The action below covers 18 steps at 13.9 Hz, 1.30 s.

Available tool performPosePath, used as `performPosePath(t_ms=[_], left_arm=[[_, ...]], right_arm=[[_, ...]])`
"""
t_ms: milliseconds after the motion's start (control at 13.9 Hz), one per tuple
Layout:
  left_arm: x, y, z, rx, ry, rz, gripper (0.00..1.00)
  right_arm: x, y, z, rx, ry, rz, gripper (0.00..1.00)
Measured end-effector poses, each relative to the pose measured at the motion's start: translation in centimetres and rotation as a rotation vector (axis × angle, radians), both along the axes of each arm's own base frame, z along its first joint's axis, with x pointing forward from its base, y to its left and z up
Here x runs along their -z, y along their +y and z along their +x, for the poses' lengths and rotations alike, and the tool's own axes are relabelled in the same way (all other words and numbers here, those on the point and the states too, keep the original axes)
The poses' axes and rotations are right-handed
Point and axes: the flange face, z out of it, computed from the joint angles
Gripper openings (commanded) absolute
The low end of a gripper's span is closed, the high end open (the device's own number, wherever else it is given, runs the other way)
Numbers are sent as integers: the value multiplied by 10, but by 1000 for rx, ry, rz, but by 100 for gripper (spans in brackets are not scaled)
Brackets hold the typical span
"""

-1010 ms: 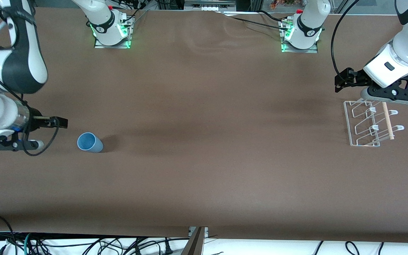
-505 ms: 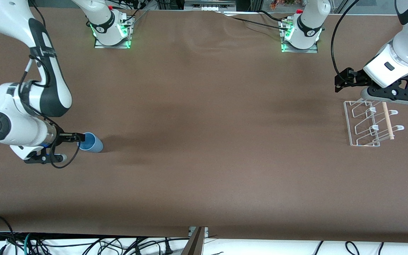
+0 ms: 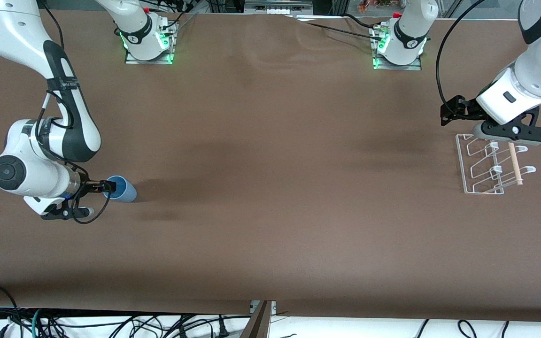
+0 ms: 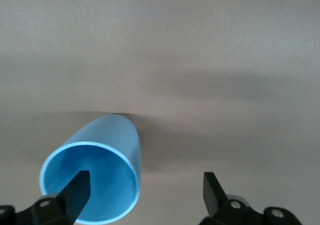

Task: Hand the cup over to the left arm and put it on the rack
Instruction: 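Close the right gripper on the blue cup's rim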

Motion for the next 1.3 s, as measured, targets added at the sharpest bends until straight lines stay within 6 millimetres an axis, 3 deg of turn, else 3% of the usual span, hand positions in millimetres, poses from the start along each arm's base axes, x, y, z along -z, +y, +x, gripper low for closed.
performPosePath(t_ms=[144,216,433,577,1298], left_arm=[[4,-1,1,1,6,0,100],[4,-1,1,1,6,0,100],[3,1,2,-3,6,-1,100],[3,2,2,-4,6,-1,100],[4,-2,1,2,7,-3,100]], right_arm=[[8,-1,0,-1,2,1,98],[13,-1,0,-2,2,2,85],[24,-1,-2,-3,13,3,26],[26,0,-3,-3,17,3,0],[20,13,1,63,-2,106,0]])
